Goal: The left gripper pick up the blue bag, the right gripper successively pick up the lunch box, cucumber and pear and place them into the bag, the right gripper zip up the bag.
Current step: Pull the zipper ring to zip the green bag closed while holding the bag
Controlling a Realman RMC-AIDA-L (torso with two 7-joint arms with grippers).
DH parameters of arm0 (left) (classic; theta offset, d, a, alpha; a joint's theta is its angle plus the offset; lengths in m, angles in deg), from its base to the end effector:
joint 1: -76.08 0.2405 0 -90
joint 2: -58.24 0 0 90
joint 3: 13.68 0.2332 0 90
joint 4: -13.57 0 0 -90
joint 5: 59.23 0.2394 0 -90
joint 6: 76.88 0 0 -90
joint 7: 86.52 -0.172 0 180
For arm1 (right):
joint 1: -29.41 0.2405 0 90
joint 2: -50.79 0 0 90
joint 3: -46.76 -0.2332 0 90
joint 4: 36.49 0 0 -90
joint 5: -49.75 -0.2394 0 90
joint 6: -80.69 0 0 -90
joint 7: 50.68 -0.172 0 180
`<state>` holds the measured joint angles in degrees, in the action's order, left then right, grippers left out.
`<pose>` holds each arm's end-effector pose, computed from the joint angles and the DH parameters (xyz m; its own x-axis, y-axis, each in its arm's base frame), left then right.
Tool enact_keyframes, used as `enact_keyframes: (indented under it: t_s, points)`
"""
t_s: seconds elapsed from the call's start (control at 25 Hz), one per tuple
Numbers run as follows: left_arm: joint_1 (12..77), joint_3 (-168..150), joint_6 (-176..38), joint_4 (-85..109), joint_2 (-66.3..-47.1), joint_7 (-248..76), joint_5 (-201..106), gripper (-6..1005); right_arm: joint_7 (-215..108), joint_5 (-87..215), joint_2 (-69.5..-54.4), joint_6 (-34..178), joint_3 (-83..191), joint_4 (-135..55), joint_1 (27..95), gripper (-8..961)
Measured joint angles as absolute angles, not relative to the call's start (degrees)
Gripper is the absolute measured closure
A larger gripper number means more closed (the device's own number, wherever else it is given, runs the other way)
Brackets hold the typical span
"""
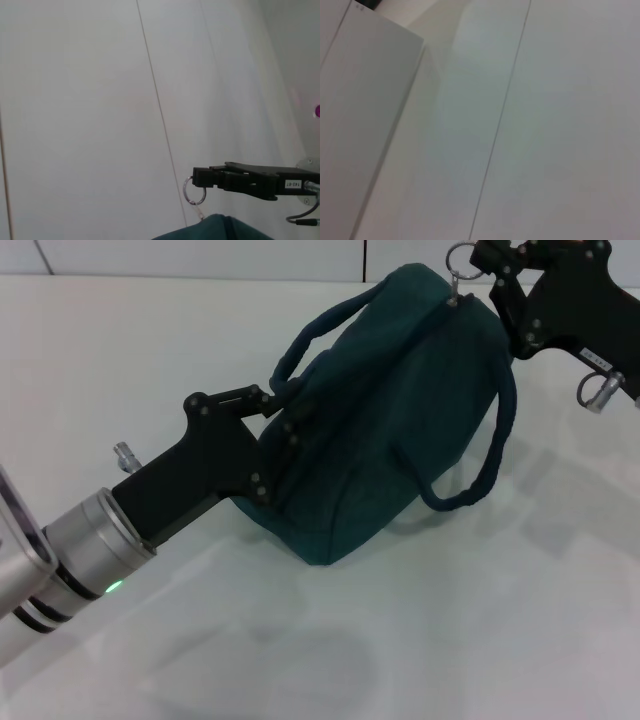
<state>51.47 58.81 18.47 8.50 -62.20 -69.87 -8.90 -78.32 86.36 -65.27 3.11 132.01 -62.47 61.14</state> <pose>-0.2419 0.2894 -0.0605 0.6343 -0.2914 0.7160 0.3033 -0.7581 -0.5773 0.1617 0.3936 -0.0168 0.6340 0.4087 -0.6565 -0.1851 -0.7441 -0.6420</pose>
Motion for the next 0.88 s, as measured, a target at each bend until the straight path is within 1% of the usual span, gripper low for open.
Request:
enact_keyframes:
  t_s: [0.24,0.52,0.68,0.8,0.88]
  points:
    - [50.5,58.6,19.4,8.1,-62.21,-65.3,-9.6,791,-78.3,86.5,-65.31,2.9,132.2,-62.6,61.2,934]
    - [49.2,58.8,18.1,0.7,-60.37,-45.5,-8.6,652,-78.3,86.5,-65.3,2.7,132.2,-62.7,61.2,934]
    - [49.0,58.8,13.8,-7.2,-59.48,-34.1,-4.1,500,-78.3,86.6,-65.24,2.7,132.2,-62.6,61.1,934]
    - [48.2,58.6,8.5,-12.8,-59.68,-27.6,2.1,388,-78.3,86.6,-65.23,2.7,132.2,-62.6,61.1,935]
    - [47.1,58.5,4.8,-14.7,-60.33,-24.8,5.6,316,-78.3,86.6,-65.22,2.7,132.2,-62.5,61.2,935]
